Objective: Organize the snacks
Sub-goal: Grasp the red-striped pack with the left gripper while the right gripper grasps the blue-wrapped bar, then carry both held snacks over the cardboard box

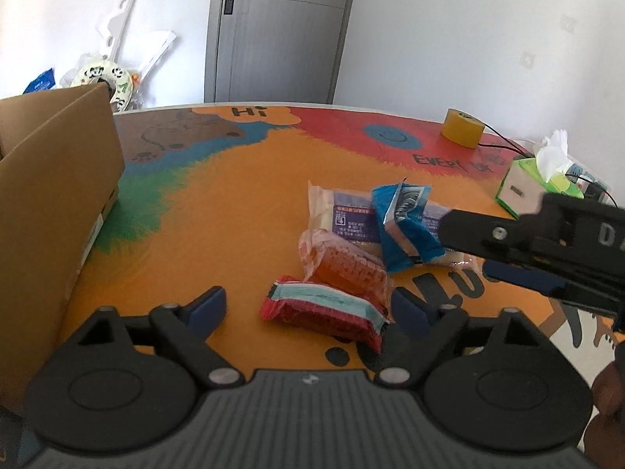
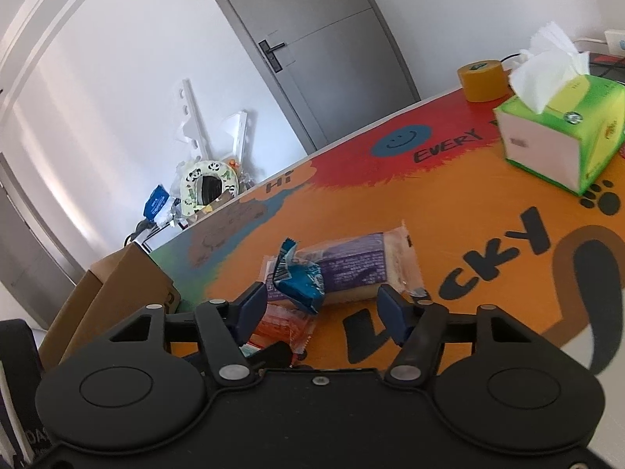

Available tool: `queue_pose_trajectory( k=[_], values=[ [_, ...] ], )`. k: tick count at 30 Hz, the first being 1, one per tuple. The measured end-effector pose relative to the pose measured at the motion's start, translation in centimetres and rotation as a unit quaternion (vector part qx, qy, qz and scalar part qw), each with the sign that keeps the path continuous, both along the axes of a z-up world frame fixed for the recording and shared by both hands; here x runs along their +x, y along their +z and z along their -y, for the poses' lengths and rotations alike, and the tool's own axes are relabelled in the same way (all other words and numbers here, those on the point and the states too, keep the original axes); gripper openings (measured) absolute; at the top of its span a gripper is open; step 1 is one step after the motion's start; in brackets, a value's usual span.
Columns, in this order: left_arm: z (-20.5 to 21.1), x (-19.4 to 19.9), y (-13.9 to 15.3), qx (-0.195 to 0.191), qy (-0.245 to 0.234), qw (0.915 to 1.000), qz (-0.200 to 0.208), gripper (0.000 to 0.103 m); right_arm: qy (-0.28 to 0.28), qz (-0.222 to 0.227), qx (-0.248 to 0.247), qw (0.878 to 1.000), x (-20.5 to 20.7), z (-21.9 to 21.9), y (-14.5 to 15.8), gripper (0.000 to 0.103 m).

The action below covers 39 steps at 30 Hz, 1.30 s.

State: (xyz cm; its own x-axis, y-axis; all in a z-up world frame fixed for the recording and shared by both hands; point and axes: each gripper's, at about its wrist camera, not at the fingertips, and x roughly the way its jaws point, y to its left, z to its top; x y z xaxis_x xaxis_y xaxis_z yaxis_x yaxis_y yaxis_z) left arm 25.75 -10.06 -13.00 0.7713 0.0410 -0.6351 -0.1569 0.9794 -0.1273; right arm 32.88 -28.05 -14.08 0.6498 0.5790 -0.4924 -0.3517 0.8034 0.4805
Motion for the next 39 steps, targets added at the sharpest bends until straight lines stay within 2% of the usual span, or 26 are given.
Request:
queue_pose_trajectory(
  k=[1,3,4,9,18,19,21,39],
  values=[
    [0.0,0.0,0.0,0.003,0.0,1.0,0.002,0.082,0.002,-0.001,-0.001,1.0,0.1,-0.2,0.0,0.062],
    [-0.3,0.0,0.0,0.006,-0.002,1.0,0.006,0.064,0.002,-0.002,-0.004,1.0,0.4,-0.6,-0.2,0.06],
    [-0.5,-0.1,0.1,0.006,-0.003,1.0,0.006,0.059,0.003,-0.004,-0.006,1.0,0.5,-0.8,-0.2,0.059],
    [-1.9,-0.3,0.4,-0.012,0.001,0.9999,0.01,0.047,0.002,-0.009,-0.009,1.0,0.9,-1.9,-0.4,0.056],
    [-3.5,-0.8,1.0,-0.039,0.007,0.9991,0.014,0.044,-0.004,-0.006,-0.026,1.0,1.5,-3.4,-0.1,0.052],
    [-3.6,-0.9,1.0,-0.041,0.008,0.999,0.015,0.044,-0.006,-0.003,-0.032,0.999,1.6,-3.6,-0.1,0.05],
    [-3.8,-1.0,1.2,-0.048,0.009,0.9986,0.019,0.044,-0.002,-0.002,-0.035,0.999,1.7,-3.7,-0.2,0.035],
    [-4.6,-4.9,4.5,-0.07,0.009,0.994,0.084,0.044,-0.014,0.055,-0.006,0.998,-3.0,-2.5,1.8,0.03]
  ],
)
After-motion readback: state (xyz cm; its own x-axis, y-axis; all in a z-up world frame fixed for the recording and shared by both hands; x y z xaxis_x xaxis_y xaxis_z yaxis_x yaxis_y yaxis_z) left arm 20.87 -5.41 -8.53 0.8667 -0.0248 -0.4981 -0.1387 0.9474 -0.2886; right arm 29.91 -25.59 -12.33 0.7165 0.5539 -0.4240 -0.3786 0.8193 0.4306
